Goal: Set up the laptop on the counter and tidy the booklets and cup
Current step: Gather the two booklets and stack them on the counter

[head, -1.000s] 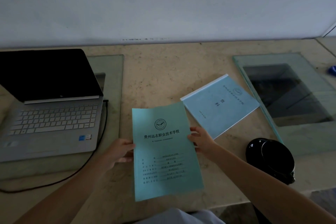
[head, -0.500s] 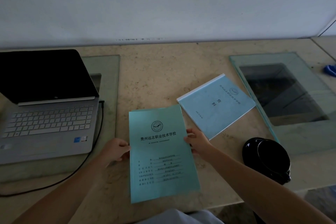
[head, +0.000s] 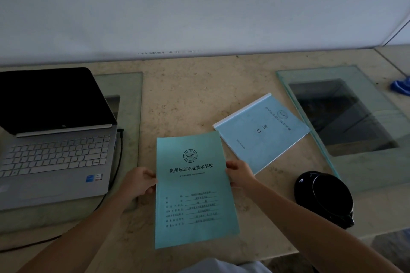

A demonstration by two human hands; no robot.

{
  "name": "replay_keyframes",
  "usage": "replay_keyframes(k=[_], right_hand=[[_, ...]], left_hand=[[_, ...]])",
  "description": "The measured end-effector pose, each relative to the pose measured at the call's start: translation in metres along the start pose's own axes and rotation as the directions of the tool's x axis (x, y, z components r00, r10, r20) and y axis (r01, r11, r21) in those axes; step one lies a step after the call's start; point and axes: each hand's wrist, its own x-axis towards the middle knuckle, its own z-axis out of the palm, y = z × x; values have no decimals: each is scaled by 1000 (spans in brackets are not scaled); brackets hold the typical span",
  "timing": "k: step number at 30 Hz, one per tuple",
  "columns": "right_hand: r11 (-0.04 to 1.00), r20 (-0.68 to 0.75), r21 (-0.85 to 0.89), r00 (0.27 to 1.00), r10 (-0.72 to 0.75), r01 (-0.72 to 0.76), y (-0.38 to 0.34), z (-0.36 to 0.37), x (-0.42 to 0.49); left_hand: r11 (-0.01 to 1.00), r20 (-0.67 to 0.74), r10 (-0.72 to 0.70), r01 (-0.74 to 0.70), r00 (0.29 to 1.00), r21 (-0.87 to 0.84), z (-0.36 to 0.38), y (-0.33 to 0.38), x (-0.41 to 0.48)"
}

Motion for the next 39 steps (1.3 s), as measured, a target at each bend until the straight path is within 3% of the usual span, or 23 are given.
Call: replay_keyframes(k=[3, 7, 10, 13, 18, 21, 25, 33, 36, 39], right_hand=[[998, -30, 55, 1000, -7, 9, -5, -10, 4], [967, -129, 254, 991, 35, -1, -21, -41, 11], [930, -233, 368, 968, 92, 0, -29, -73, 16], [858, -309, 513, 933, 183, 2, -27, -102, 21], [774, -345, 632, 883, 319, -32, -18, -133, 29], [802, -384, 596, 863, 328, -40, -15, -144, 36], [713, -331, 701, 871, 364, -31, -9, -154, 45], [741, -295, 671, 921, 253, 11, 8, -168, 67], [783, -303, 622, 924, 233, 7, 5, -173, 77], [791, -313, 612, 925, 214, 24, 1, -175, 88]], left_hand=[[998, -48, 51, -50, 998, 32, -7, 4, 6], [982, -203, 159, -177, 966, -71, -17, 24, 19], [969, -160, 207, -225, 965, -103, -16, 58, 29], [947, -114, 318, -322, 941, -20, -6, 104, 38], [896, -24, 443, -443, 896, 24, 25, 187, 51], [903, 73, 428, -430, 901, 10, 46, 229, 67], [930, 153, 362, -366, 920, 3, 73, 266, 97], [914, 171, 229, -272, 958, 302, 125, 290, 136], [968, 165, 162, -189, 973, 165, 119, 297, 141], [966, 181, 258, -252, 949, -60, 111, 305, 139]])
